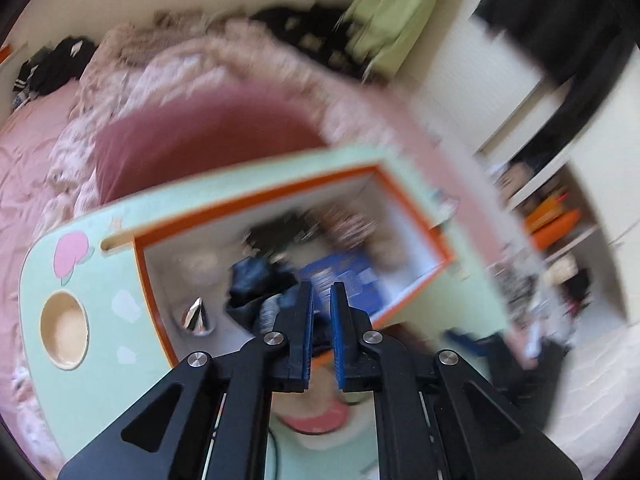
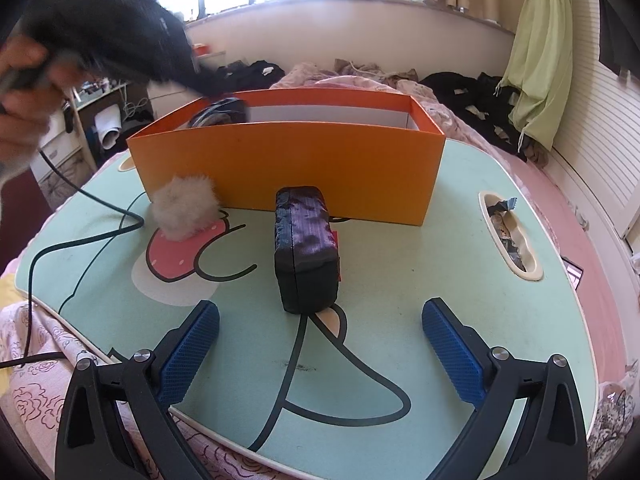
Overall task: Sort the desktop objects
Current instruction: 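Grasp the black-and-white cloth doll in the box with the left gripper and set it beside the pompom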
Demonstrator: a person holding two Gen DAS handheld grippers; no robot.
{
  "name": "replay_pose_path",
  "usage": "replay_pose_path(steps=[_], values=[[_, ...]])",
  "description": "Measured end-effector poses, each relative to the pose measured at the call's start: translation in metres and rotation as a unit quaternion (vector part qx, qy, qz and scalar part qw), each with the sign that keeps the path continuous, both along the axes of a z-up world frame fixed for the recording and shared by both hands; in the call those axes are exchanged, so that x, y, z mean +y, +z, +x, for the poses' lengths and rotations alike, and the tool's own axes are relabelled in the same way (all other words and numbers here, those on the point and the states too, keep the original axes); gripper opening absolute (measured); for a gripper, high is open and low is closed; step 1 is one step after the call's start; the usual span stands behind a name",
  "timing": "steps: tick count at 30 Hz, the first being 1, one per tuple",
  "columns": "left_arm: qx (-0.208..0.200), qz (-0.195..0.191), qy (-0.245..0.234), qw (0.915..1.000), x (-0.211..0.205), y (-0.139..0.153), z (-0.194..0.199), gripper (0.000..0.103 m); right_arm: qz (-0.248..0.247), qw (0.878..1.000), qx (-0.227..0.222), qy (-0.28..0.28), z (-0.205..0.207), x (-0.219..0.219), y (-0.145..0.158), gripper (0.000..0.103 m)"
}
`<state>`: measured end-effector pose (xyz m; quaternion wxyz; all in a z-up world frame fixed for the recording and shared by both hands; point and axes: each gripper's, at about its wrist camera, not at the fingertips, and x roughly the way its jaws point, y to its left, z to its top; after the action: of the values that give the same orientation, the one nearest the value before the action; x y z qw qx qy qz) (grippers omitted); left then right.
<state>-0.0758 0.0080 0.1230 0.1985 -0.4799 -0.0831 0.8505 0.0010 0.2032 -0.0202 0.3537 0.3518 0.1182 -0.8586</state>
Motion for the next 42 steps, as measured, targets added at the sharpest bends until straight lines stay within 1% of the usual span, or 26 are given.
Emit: replay_pose_path(steps=[1,3,5,6,7,9,10,11,13,14,15,17,18,23,24,25,26,27,29,31,33,35,37,38,40,42], values=[[0.022,0.014,-0.004,0.9996,-0.002,0.014,0.012,0.009,0.0,1.0,0.0,0.0,0.0,0.0,0.0,0.101],[0.047,0.028,-0.011,0.9984,-0.002,0.029,0.027,0.009,0.0,1.0,0.0,0.0,0.0,0.001,0.0,0.101],[0.052,0.028,-0.023,0.998,0.003,0.032,0.036,0.009,0.0,1.0,0.0,0.001,-0.001,0.001,0.0,0.101],[0.051,0.017,-0.025,0.9982,0.006,0.03,0.038,0.011,0.0,1.0,0.0,0.001,-0.001,0.001,0.0,0.102],[0.046,-0.003,-0.018,0.9988,0.008,0.026,0.035,0.016,0.0,1.0,0.0,0.001,-0.001,0.001,0.0,0.102],[0.015,-0.058,0.02,0.998,0.008,0.009,0.023,0.04,-0.001,1.0,0.0,0.001,0.0,0.001,0.0,0.102],[-0.011,-0.072,0.034,0.9968,0.007,-0.002,0.014,0.043,-0.001,1.0,0.0,0.001,0.0,0.001,0.0,0.102],[-0.04,-0.07,0.038,0.996,0.003,-0.013,0.001,0.043,-0.001,1.0,0.0,0.002,0.0,0.001,0.0,0.102],[-0.082,-0.066,0.032,0.9939,-0.002,-0.03,-0.017,0.043,-0.001,1.0,0.0,0.002,0.0,0.001,0.0,0.102],[-0.099,-0.08,0.043,0.991,-0.004,-0.039,-0.027,0.043,-0.001,1.0,0.0,0.002,0.0,0.001,0.0,0.102],[-0.107,-0.09,0.049,0.989,-0.004,-0.044,-0.028,0.043,-0.001,1.0,0.0,0.002,0.0,0.001,0.0,0.102],[-0.128,-0.122,0.049,0.9829,-0.001,-0.058,-0.04,0.043,-0.001,1.0,0.001,0.002,0.0,0.001,0.0,0.102],[-0.133,-0.131,0.046,0.9814,0.002,-0.065,-0.044,0.043,-0.001,1.0,0.001,0.002,0.0,0.001,0.0,0.102],[-0.102,-0.184,0.029,0.9773,0.024,-0.072,-0.048,0.044,-0.001,1.0,0.002,0.003,0.0,-0.001,0.001,0.102],[-0.093,-0.189,0.027,0.9772,0.026,-0.073,-0.049,0.043,-0.001,1.0,0.002,0.003,0.0,-0.001,0.001,0.102],[-0.088,-0.187,0.021,0.9783,0.027,-0.072,-0.049,0.036,-0.001,1.0,0.002,0.003,0.0,-0.001,0.001,0.102],[-0.093,-0.173,0.013,0.9804,0.027,-0.072,-0.05,0.031,-0.001,1.0,0.001,0.002,0.0,-0.001,0.001,0.102],[-0.094,-0.164,0.016,0.9818,0.023,-0.072,-0.05,0.029,-0.001,1.0,0.001,0.002,0.0,-0.001,0.001,0.102],[-0.081,-0.146,0.025,0.9856,0.015,-0.065,-0.049,0.026,-0.001,1.0,0.002,0.002,0.0,-0.001,0.001,0.102],[-0.061,-0.124,0.028,0.9901,0.007,-0.052,-0.044,0.026,-0.001,1.0,0.001,0.002,0.001,-0.001,0.001,0.102],[-0.036,-0.081,0.033,0.9955,-0.005,-0.031,-0.034,0.026,-0.001,1.0,0.002,0.002,0.001,-0.001,0.001,0.102],[-0.008,-0.022,0.031,0.9992,-0.012,-0.004,-0.013,0.026,-0.001,1.0,0.002,0.002,0.001,-0.002,0.001,0.102],[0.025,0.008,0.018,0.9995,-0.012,0.016,0.011,0.027,-0.001,1.0,0.002,0.002,0.002,-0.003,0.0,0.102],[0.03,0.009,0.013,0.9994,-0.011,0.017,0.016,0.028,-0.001,1.0,0.003,0.002,0.002,-0.003,0.0,0.102],[0.034,-0.005,0.001,0.9994,0.003,0.012,0.031,0.028,-0.002,1.0,0.003,0.002,0.003,-0.003,0.0,0.102],[0.029,-0.022,-0.01,0.9993,0.015,-0.004,0.04,0.028,-0.002,1.0,0.003,0.003,0.002,-0.003,-0.001,0.102]])
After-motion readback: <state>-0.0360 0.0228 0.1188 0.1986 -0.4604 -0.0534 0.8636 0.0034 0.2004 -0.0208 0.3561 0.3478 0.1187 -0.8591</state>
